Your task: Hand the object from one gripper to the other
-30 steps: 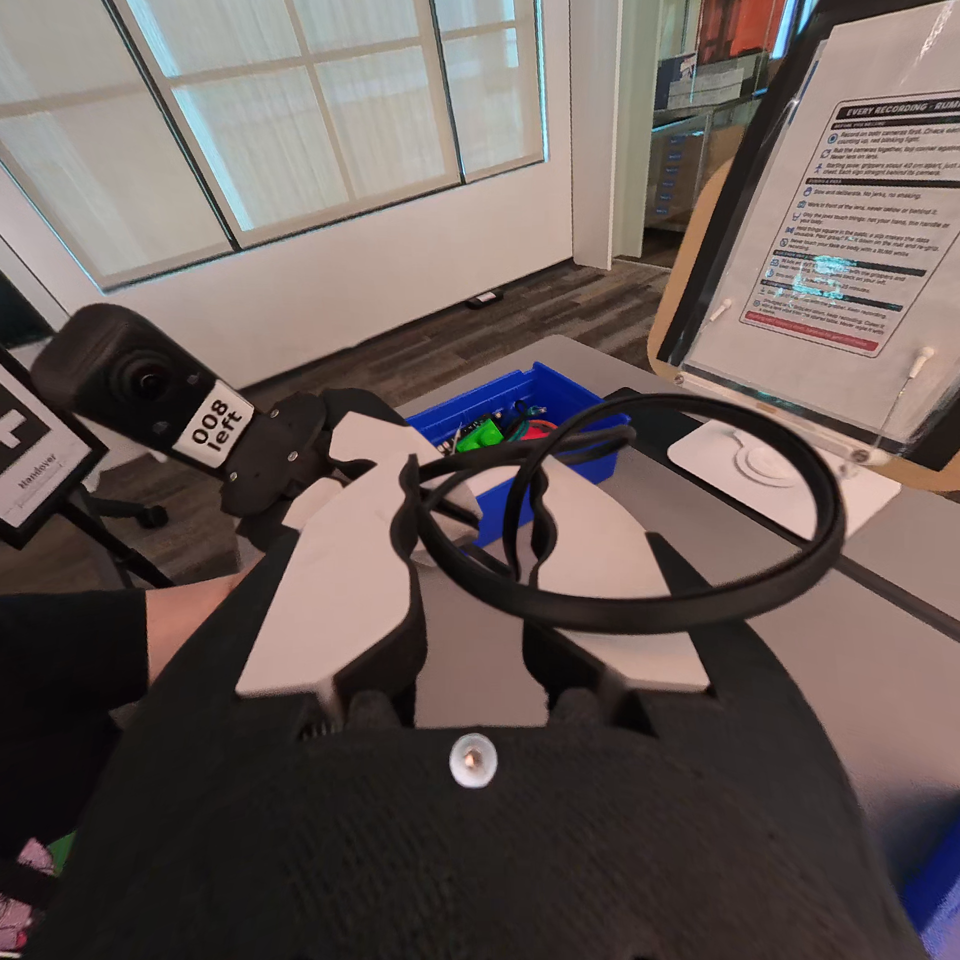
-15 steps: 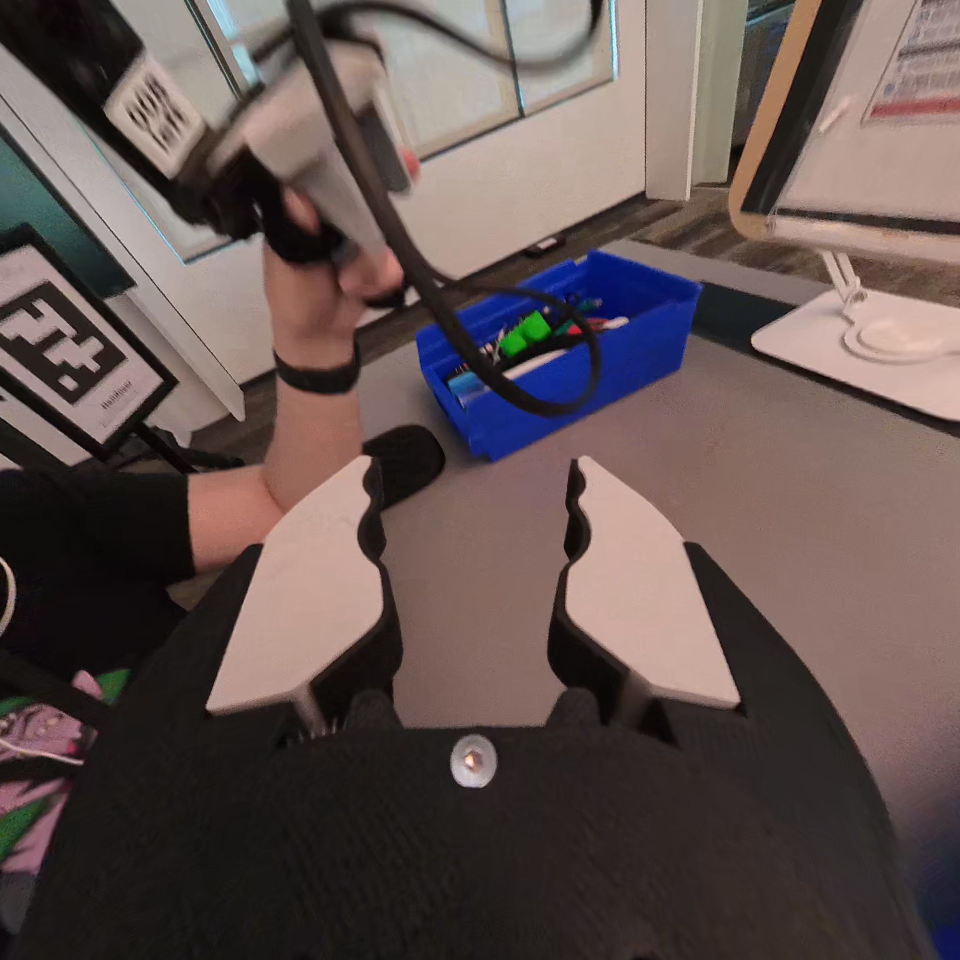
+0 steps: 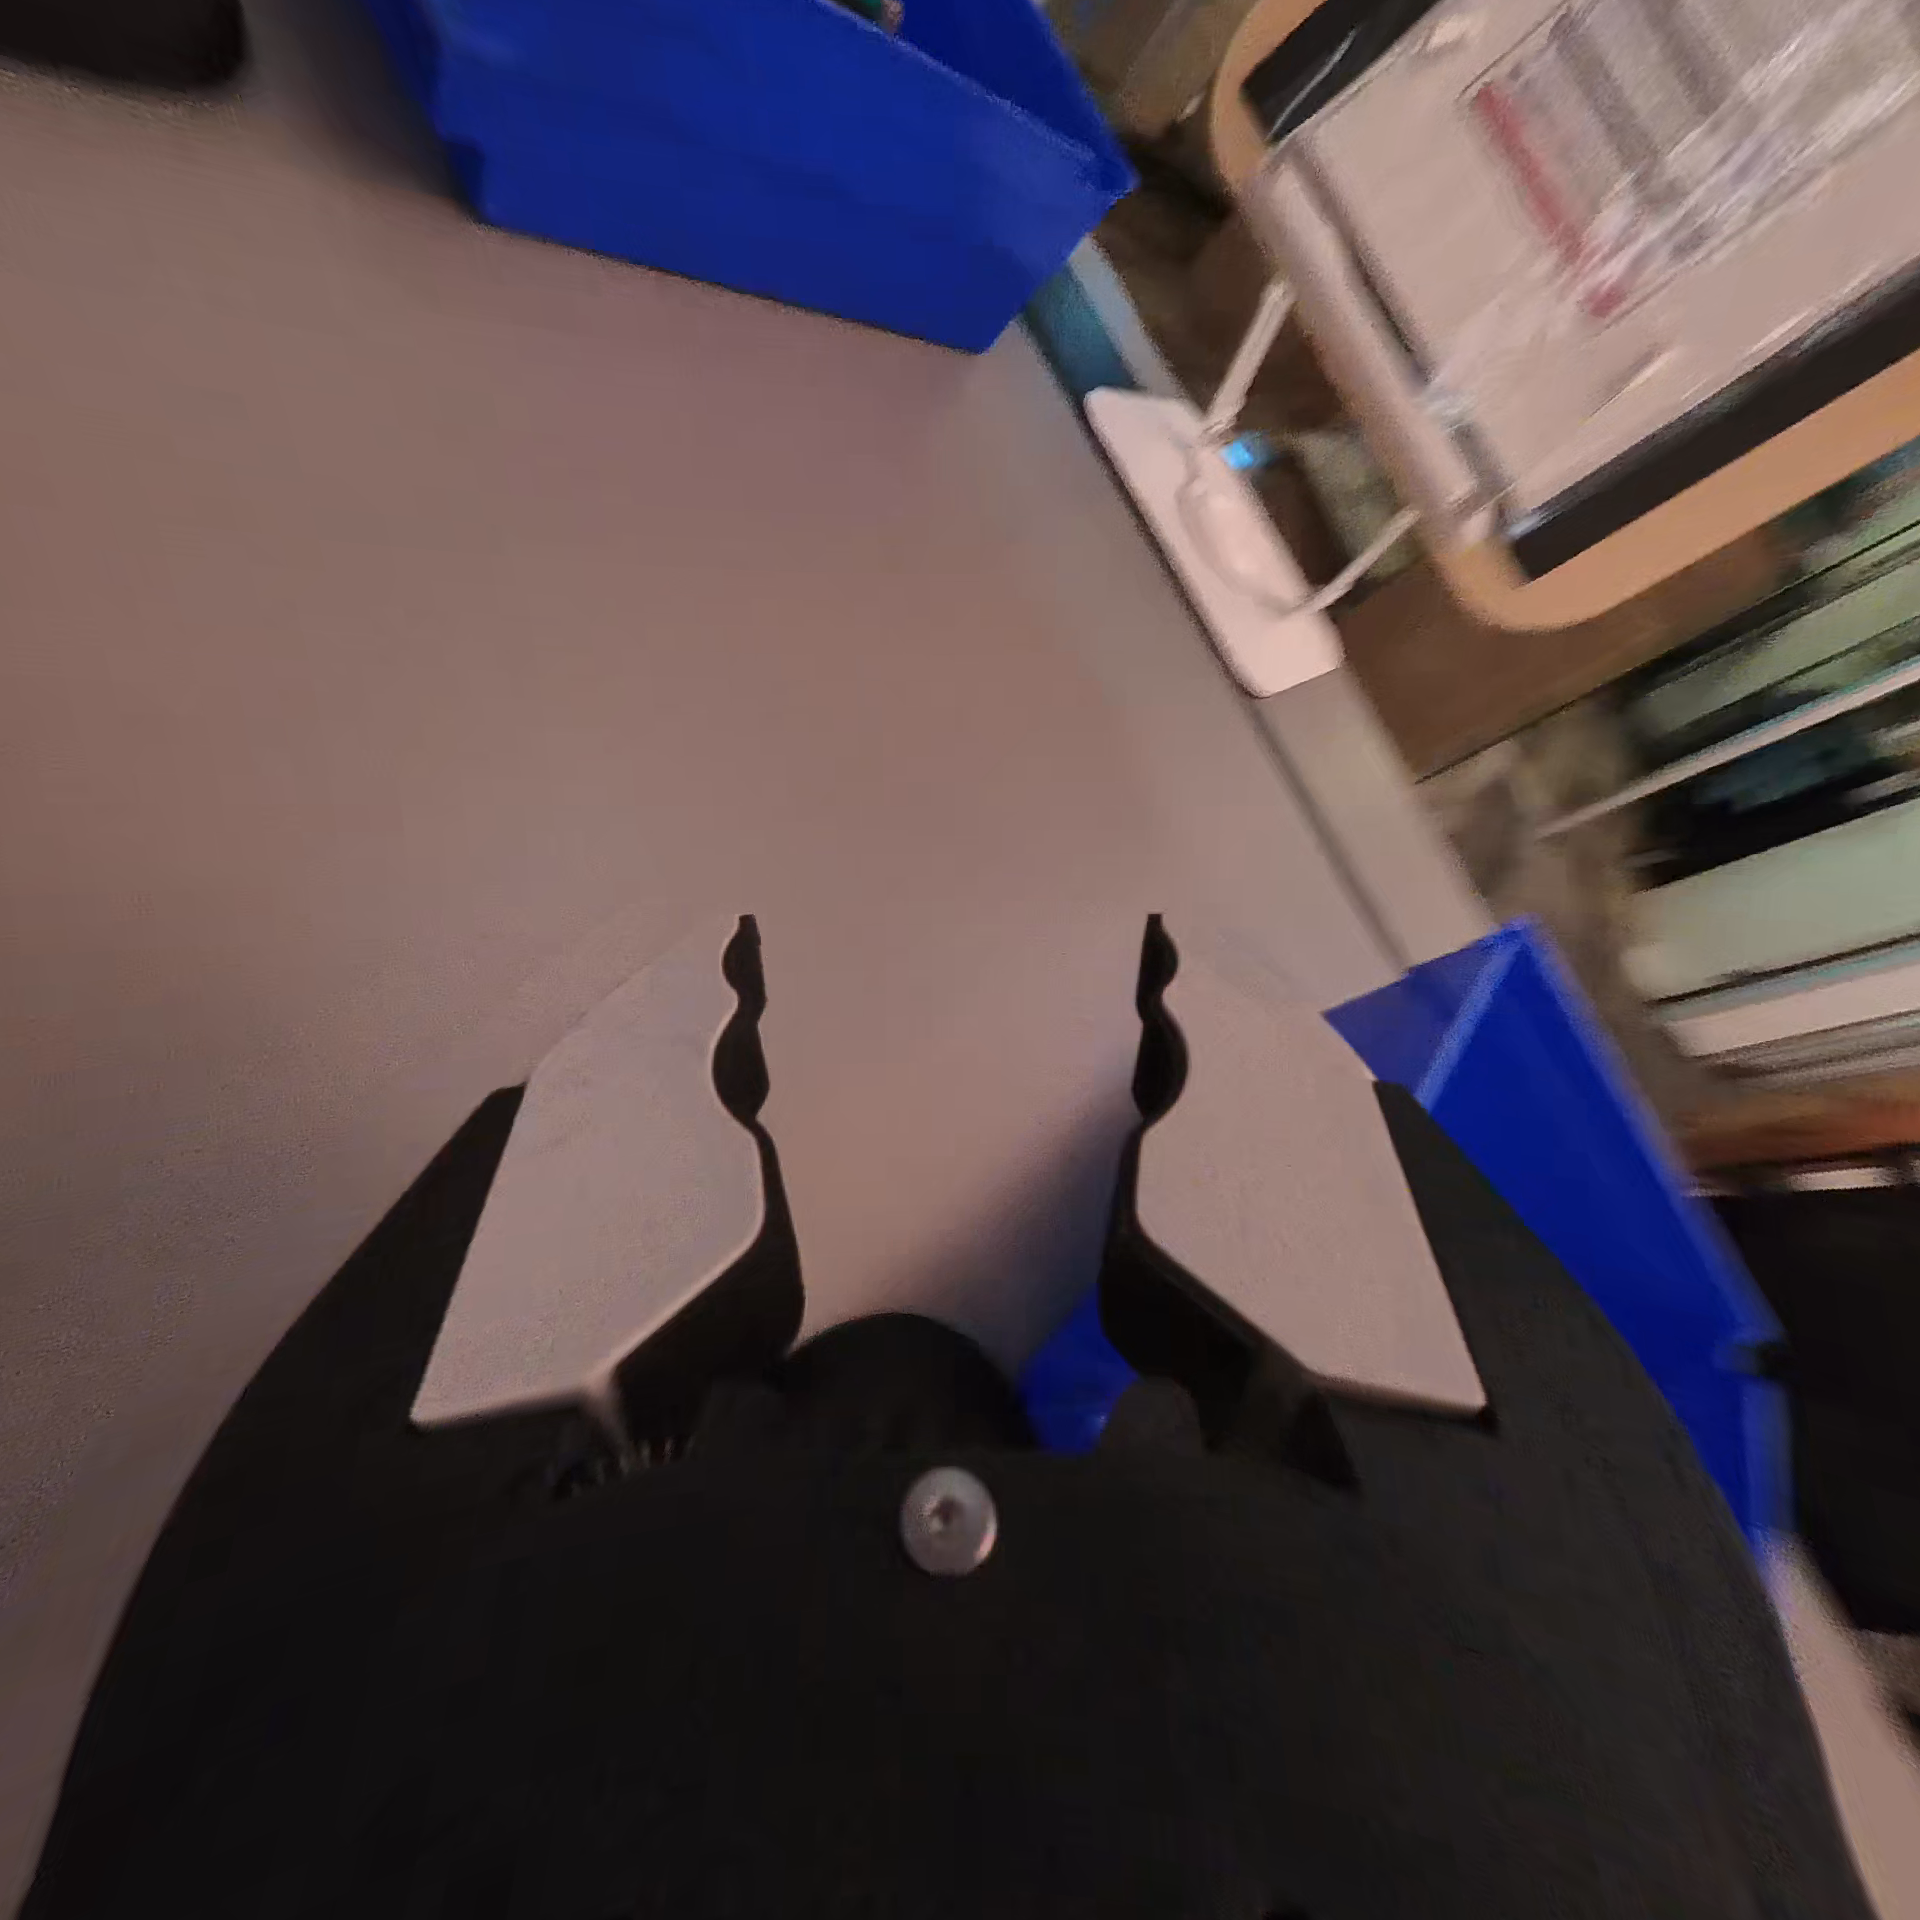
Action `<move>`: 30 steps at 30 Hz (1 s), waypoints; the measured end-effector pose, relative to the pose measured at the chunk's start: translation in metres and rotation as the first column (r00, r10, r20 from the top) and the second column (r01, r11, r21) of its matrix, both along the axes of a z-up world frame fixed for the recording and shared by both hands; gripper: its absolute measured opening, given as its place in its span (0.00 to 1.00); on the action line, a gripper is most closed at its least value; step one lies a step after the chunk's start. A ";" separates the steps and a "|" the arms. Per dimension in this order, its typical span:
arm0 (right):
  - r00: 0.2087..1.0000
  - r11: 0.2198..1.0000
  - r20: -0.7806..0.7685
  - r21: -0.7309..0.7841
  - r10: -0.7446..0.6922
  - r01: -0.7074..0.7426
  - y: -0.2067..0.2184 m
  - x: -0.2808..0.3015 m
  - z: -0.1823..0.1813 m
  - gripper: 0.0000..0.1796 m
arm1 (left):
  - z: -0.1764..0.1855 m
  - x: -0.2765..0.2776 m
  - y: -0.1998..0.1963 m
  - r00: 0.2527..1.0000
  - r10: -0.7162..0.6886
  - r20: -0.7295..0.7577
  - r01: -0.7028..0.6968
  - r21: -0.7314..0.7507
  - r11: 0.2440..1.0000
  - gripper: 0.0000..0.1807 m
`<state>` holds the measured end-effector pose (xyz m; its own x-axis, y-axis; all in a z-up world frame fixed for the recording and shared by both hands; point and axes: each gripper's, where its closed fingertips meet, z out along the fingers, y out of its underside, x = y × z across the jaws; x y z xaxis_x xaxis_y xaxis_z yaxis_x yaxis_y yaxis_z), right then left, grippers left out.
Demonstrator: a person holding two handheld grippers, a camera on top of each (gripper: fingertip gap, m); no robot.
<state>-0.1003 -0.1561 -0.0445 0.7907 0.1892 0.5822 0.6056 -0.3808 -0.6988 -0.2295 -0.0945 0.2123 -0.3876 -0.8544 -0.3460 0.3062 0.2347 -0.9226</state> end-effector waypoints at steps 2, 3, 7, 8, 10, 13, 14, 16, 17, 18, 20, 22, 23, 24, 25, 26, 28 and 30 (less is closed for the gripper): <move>0.993 0.996 0.113 0.081 0.017 -0.026 0.000 -0.007 0.020 0.38 | -0.001 -0.007 -0.013 0.992 -0.118 -0.034 0.117 -0.030 0.993 0.00; 0.990 0.991 0.137 0.126 0.025 -0.043 0.001 -0.012 0.035 0.38 | -0.001 -0.011 -0.019 0.983 -0.178 -0.049 0.175 -0.053 0.983 0.00; 0.977 0.938 0.211 0.333 0.027 -0.097 0.004 -0.031 0.119 0.38 | -0.002 -0.016 -0.037 0.928 -0.358 -0.103 0.339 -0.161 0.927 0.00; 0.972 0.918 0.234 0.378 0.031 -0.120 0.003 -0.039 0.142 0.39 | -0.004 -0.016 -0.041 0.911 -0.395 -0.117 0.373 -0.177 0.911 0.00; 0.961 0.876 0.272 0.446 0.060 -0.181 0.003 -0.058 0.182 0.39 | -0.006 -0.016 -0.048 0.883 -0.449 -0.133 0.419 -0.203 0.885 0.00; 0.947 0.837 0.300 0.485 0.114 -0.254 0.006 -0.086 0.223 0.37 | -0.010 -0.015 -0.054 0.854 -0.495 -0.160 0.456 -0.226 0.861 0.00; 0.944 0.829 0.305 0.488 0.130 -0.272 0.008 -0.094 0.232 0.37 | -0.011 -0.014 -0.056 0.848 -0.502 -0.168 0.462 -0.231 0.857 0.00; 0.936 0.826 0.321 0.482 0.143 -0.292 0.015 -0.105 0.243 0.34 | -0.013 -0.012 -0.059 0.838 -0.514 -0.183 0.469 -0.241 0.850 0.00; 0.931 0.830 0.336 0.473 0.139 -0.295 0.020 -0.108 0.246 0.32 | -0.014 -0.013 -0.060 0.830 -0.525 -0.188 0.477 -0.246 0.844 0.00; 0.926 0.835 0.353 0.464 0.132 -0.296 0.024 -0.110 0.248 0.28 | -0.014 -0.013 -0.062 0.825 -0.530 -0.193 0.482 -0.248 0.840 0.00; 0.921 0.848 0.366 0.440 0.132 -0.296 0.032 -0.111 0.248 0.23 | -0.017 -0.011 -0.062 0.826 -0.524 -0.205 0.477 -0.240 0.845 0.00; 0.932 0.872 0.339 0.407 0.131 -0.271 0.040 -0.108 0.244 0.21 | -0.018 -0.012 -0.064 0.822 -0.530 -0.209 0.483 -0.236 0.843 0.00; 0.936 0.879 0.323 0.396 0.137 -0.265 0.042 -0.107 0.242 0.21 | -0.018 -0.012 -0.064 0.822 -0.530 -0.209 0.483 -0.239 0.843 0.00; 0.940 0.883 0.306 0.388 0.148 -0.266 0.044 -0.108 0.240 0.21 | -0.018 -0.012 -0.063 0.821 -0.531 -0.209 0.483 -0.241 0.842 0.00; 0.942 0.887 0.292 0.374 0.164 -0.270 0.045 -0.108 0.238 0.19 | -0.017 -0.012 -0.063 0.820 -0.533 -0.209 0.484 -0.243 0.841 0.00; 0.943 0.892 0.285 0.362 0.169 -0.270 0.046 -0.108 0.236 0.15 | -0.017 -0.011 -0.062 0.821 -0.532 -0.209 0.482 -0.247 0.841 0.00; 0.942 0.898 0.292 0.350 0.165 -0.265 0.046 -0.106 0.234 0.03 | -0.017 -0.011 -0.061 0.822 -0.530 -0.207 0.480 -0.250 0.841 0.00; 0.943 0.905 0.293 0.341 0.156 -0.256 0.046 -0.104 0.236 0.03 | -0.016 -0.011 -0.059 0.820 -0.536 -0.201 0.483 -0.263 0.836 0.00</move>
